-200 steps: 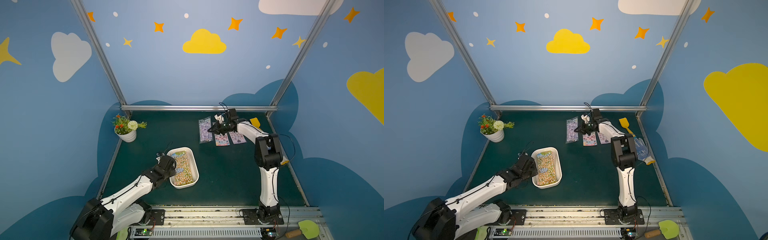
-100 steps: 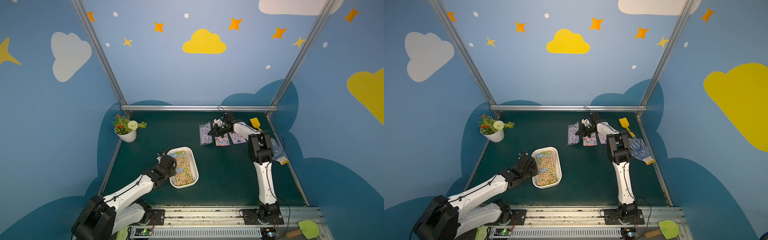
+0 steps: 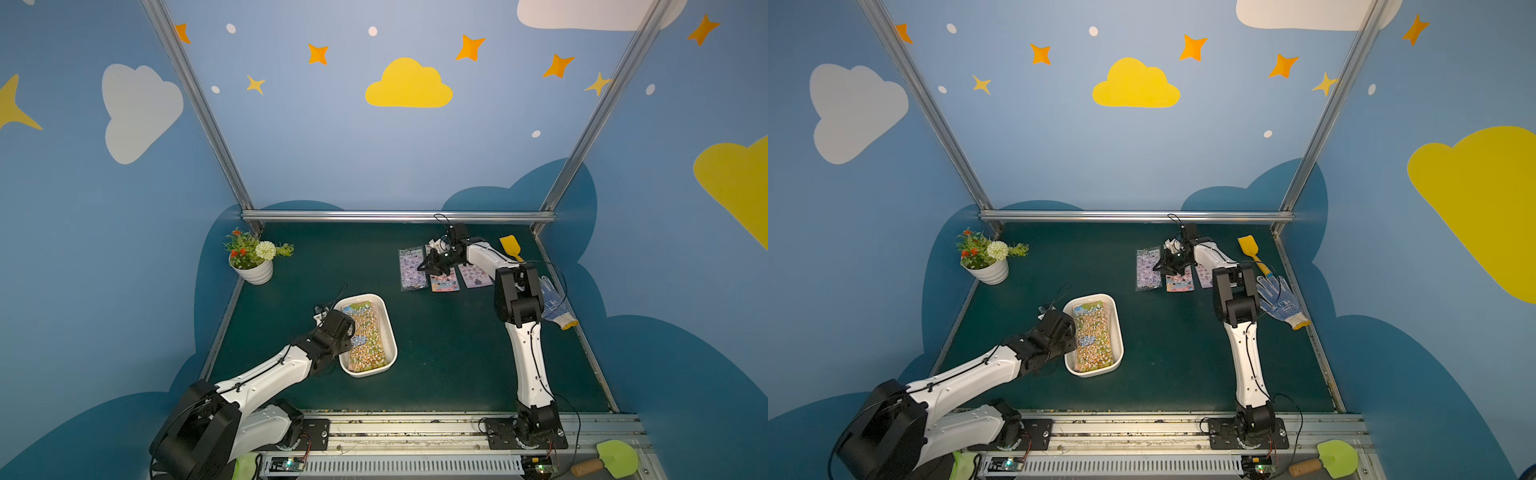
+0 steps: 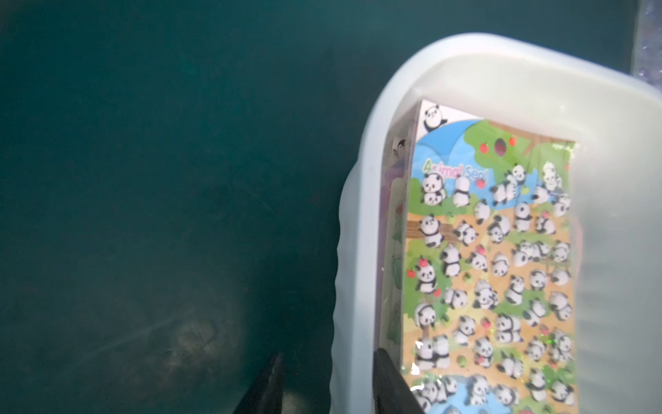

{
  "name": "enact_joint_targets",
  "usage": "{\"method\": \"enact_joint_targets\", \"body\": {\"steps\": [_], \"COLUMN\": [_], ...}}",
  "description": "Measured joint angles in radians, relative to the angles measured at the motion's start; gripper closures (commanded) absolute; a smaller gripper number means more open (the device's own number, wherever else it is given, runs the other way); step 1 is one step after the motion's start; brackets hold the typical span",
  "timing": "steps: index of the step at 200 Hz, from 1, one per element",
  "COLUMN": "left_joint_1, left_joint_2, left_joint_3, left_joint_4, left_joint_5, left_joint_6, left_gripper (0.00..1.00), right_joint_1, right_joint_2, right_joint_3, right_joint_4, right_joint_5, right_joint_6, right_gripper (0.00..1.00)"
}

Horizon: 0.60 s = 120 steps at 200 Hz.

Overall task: Take the stickers out of the storage box
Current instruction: Place the sticker at the center of the board.

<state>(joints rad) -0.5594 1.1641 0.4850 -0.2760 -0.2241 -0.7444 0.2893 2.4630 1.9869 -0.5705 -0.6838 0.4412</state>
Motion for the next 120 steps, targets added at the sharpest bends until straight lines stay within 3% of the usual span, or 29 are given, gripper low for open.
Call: {"method": "enact_joint_targets", "body": {"steps": [71, 120], "left_joint_1": [0.0, 0.01], "left_joint_2": [0.007, 0.022], "left_joint_3": [0.01, 0.011], "left_joint_4": [-0.002, -0.004], "left_joint_5": [-0.013, -0.013], "left_joint_6": [0.0, 0.0], "left_gripper": [0.62, 0.76], "right_joint_1": [-0.008, -0.012], "right_joint_2": [0.0, -0.041], "right_joint_3": [0.014, 0.018], "right_joint_4": [-0.037, -0.068], "right_joint_5": [0.026, 0.049], "right_joint_6": [-0.027, -0.044], "right_gripper": [0.6, 0.5]}}
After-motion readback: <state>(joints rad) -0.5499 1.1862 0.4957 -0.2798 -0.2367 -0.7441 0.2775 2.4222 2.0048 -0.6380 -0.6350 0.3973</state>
